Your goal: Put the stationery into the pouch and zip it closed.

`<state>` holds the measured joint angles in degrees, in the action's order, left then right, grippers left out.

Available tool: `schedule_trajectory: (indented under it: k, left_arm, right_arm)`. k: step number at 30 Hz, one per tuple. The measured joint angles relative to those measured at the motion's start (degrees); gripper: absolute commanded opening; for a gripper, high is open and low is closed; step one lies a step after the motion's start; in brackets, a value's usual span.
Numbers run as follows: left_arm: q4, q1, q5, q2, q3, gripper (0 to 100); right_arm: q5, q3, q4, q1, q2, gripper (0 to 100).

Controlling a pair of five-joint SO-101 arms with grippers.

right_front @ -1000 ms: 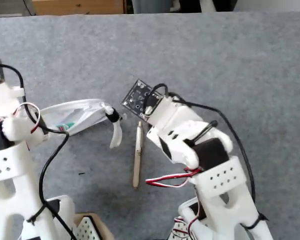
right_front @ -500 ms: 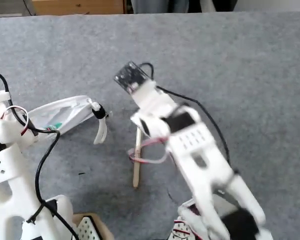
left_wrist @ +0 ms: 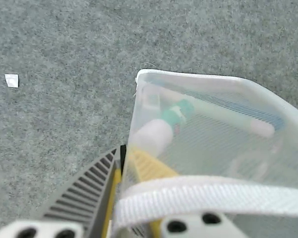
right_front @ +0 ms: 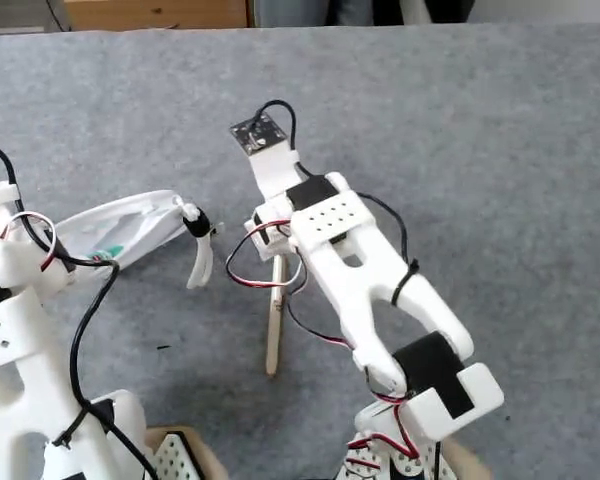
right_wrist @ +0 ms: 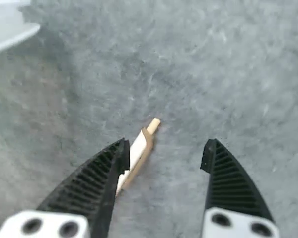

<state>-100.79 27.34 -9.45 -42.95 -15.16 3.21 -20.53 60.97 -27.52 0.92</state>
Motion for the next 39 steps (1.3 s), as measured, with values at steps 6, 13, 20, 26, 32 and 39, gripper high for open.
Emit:
schedule_trajectory:
  k: [6,13,20,26,32,39]
  left_arm:
    - [0.00,0.00,0.00,0.00,0.00,3]
    - [0.00,0.00,0.00,0.00,0.00,3]
    - [0.00,0.00,0.00,0.00,0.00,3]
    - [0.00,0.00,0.00,0.00,0.00,3]
    - [0.00,0.00,0.00,0.00,0.00,3]
    - [0.00,0.00,0.00,0.00,0.00,3]
  right_arm:
    - [17.32,0.00,0.00,-4.84,0.35,24.3]
    - [25.05,0.00,0.79,-7.82,6.86,24.7]
    - [23.74,4.31,13.01,-7.65,9.93,24.7]
    - [20.31,10.90,17.49,-5.19,10.55,24.8]
    - [20.13,11.43,17.76,-4.84,10.55,24.8]
    - [15.12,17.14,20.13,-4.84,18.29,24.4]
